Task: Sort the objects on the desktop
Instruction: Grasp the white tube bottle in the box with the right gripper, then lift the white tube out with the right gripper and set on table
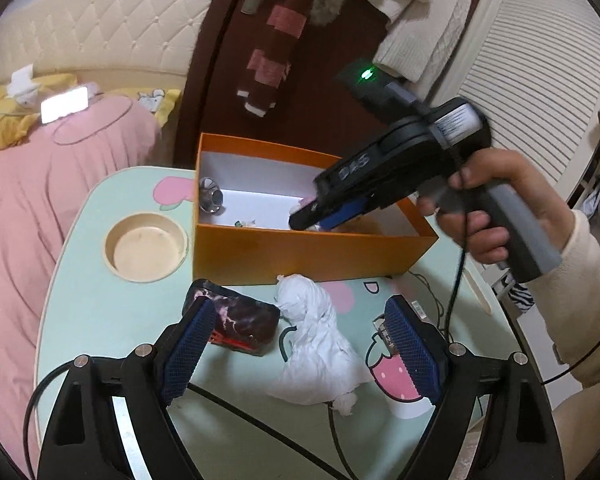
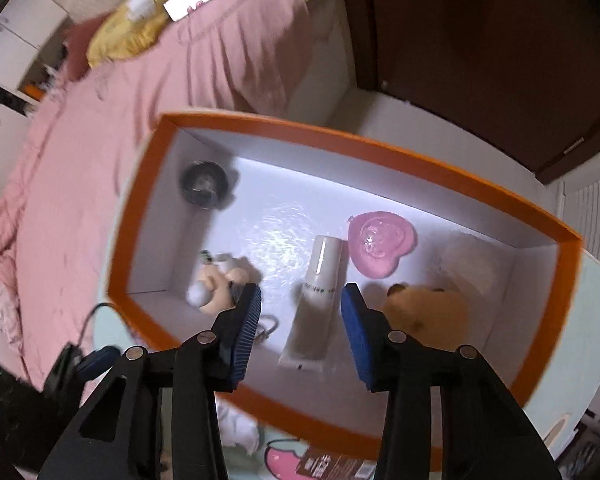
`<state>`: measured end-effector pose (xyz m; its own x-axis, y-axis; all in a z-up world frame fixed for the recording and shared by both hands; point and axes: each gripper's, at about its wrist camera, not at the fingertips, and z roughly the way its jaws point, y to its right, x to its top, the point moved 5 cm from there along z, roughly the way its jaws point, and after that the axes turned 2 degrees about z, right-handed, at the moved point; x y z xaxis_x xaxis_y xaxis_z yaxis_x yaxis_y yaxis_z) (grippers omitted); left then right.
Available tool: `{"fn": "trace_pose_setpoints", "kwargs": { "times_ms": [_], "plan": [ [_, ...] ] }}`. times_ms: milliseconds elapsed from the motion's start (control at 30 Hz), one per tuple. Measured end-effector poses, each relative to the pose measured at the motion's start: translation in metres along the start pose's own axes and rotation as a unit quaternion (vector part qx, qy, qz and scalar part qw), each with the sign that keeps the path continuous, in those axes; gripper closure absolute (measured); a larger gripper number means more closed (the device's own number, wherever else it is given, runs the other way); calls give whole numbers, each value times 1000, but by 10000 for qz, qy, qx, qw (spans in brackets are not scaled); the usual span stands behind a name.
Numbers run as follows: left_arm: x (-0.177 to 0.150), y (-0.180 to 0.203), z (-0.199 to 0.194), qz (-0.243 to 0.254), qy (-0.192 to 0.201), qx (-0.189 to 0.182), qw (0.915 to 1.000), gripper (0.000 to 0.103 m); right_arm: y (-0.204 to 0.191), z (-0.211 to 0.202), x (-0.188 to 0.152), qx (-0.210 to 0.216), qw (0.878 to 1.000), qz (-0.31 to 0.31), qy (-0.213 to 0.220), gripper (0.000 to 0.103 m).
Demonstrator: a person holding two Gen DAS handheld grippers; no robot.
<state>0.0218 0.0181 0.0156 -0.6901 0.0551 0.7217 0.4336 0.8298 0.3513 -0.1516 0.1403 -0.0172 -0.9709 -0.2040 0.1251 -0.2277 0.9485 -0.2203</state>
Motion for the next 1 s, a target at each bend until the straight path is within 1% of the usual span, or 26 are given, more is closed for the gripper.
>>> {"fn": "trace_pose_setpoints", "kwargs": {
  "times_ms": [33, 100, 133, 167, 267, 333, 400, 533, 633, 767, 800, 933, 1000],
  "plan": [
    [0, -1, 0, -11, 6, -11, 10000, 17, 0, 4, 1, -52, 10000, -8, -81, 60],
    [1, -3, 1, -48, 22, -41, 10000, 17, 2, 12, 1, -270, 9994, -92, -185, 70],
    [1, -5, 2, -77, 22, -56, 10000, 17, 2, 15, 1, -368, 9990, -132, -232, 80],
    [1, -5, 3, -97, 22, -64, 9999, 17, 3, 15, 1, -401, 9988, -156, -251, 82],
    [-1, -8, 2, -140, 32, -76, 9999, 17, 6, 14, 0, -356, 9990, -98, -244, 82],
    [-1, -9, 2, -165, 28, -75, 9998, 17, 9, 9, -1, -198, 9997, 39, -152, 82],
    [-2, -11, 1, -184, 26, -65, 9998, 17, 9, -4, -2, 62, 9999, 123, 50, 82],
    [-2, -14, 1, -244, 13, -47, 9997, 17, 5, -48, -12, 522, 9965, 153, 632, 82],
    [-2, -16, 3, -288, -1, -14, 9996, 17, -5, -80, -30, 795, 9932, -53, 844, 82],
    [-1, -19, 2, -337, 6, 32, 9994, 17, -19, -88, -60, 985, 9913, -258, 838, 82],
    [-2, -20, 1, -343, 1, 39, 9994, 17, -22, -84, -67, 981, 9917, -277, 787, 82],
    [-2, -22, -1, -334, -14, 71, 9994, 17, -24, -50, -96, 868, 9949, -305, 408, 82],
    [-2, -22, -2, -317, -30, 70, 9995, 17, -18, -26, -104, 721, 9970, -155, 222, 82]
  ]
}}
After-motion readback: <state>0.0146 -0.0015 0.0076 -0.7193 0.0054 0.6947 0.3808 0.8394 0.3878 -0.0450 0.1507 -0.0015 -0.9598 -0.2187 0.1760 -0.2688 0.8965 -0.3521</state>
